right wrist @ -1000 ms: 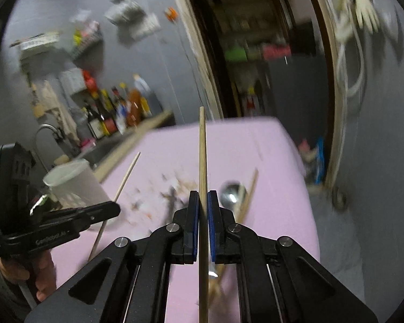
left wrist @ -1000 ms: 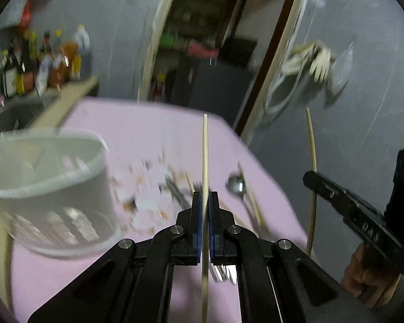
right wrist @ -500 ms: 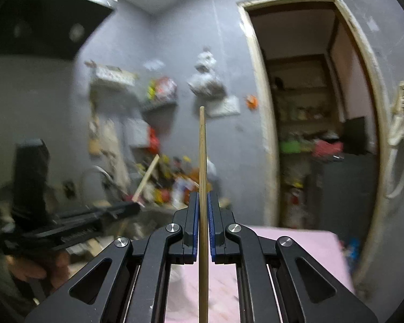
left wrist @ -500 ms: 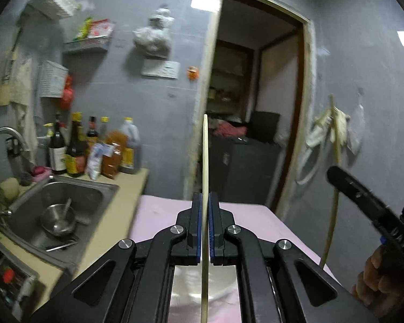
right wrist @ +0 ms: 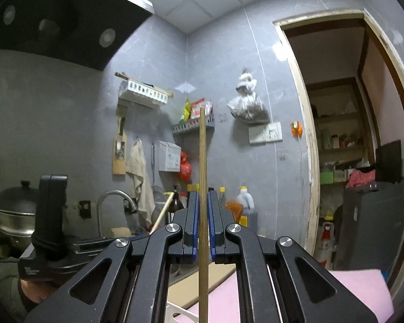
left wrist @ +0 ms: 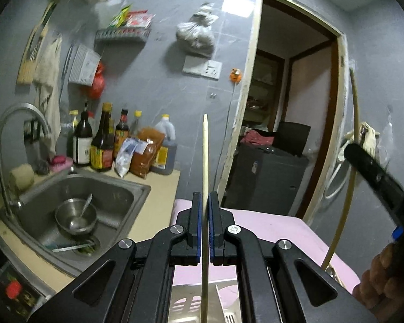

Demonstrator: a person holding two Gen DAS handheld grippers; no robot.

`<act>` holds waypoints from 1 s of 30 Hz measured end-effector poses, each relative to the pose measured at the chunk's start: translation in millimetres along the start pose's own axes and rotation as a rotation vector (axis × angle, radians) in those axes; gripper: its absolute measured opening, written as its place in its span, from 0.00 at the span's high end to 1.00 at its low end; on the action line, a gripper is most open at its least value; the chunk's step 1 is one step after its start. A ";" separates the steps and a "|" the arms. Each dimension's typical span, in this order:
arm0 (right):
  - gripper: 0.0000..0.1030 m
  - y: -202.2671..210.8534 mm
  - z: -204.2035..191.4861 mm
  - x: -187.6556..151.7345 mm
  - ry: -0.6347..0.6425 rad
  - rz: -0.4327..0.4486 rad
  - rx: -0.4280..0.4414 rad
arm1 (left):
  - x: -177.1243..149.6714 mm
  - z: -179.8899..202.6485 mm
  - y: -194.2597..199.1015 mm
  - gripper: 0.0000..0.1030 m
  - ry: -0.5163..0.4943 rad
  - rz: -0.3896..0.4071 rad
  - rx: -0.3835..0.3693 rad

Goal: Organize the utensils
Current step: 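Lift both held chopsticks upright and carry them over the white utensil holder, then lower both chopsticks into the white holder and open both tools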

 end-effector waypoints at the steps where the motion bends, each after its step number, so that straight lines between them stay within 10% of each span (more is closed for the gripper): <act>1: 0.96 -3.9 3.2 -6.4 -0.001 -0.015 -0.008 | -0.4 0.5 -0.8 0.98 0.001 0.000 0.000; 26: 0.95 -1.2 45.4 -101.2 -0.031 -0.347 -0.083 | -62.9 38.2 -10.0 0.97 -0.083 -0.191 -0.061; 30: 0.83 1.7 44.8 -101.8 -0.034 -0.350 -0.081 | -69.3 40.7 -6.7 0.95 -0.071 -0.214 -0.069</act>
Point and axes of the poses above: each gripper's, at about its wrist camera, not at the fingertips, and y roughly against the way its jaws point, z to its right, x to its top, the point moved 10 cm from there along -y, roughly the way its jaws point, and after that the axes turned 14 degrees about -y, right-handed, at the moved point
